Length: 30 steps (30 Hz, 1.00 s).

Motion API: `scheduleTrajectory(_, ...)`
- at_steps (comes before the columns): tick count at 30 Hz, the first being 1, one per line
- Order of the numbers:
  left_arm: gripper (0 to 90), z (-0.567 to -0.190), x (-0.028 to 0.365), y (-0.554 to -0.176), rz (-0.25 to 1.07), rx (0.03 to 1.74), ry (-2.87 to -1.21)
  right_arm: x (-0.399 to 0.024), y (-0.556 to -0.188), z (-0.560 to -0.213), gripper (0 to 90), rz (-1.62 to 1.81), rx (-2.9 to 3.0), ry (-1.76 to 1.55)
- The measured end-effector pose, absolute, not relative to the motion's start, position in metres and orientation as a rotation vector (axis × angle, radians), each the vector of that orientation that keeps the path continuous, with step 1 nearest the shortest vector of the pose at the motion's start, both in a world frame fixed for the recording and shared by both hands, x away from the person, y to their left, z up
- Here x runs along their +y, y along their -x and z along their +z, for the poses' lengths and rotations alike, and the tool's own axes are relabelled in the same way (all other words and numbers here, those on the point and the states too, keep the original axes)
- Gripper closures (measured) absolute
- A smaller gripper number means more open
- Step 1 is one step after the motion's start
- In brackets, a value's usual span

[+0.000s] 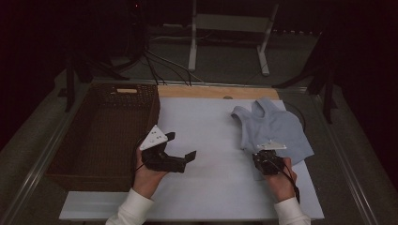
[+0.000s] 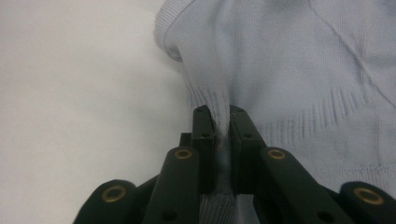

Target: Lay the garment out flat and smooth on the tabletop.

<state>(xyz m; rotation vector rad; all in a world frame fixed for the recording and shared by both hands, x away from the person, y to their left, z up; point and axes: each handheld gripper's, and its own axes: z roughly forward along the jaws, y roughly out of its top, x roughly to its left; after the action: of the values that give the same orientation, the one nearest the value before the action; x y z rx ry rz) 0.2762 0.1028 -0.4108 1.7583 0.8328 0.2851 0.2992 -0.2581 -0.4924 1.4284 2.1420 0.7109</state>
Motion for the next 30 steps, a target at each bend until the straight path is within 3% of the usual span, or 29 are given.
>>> scheduleTrajectory(30,0.1,-0.412,0.101,-0.277,0.286,0.832,-1.766,-0.212,-0.282,-0.478,84.9,0.853,2.252,-1.307)
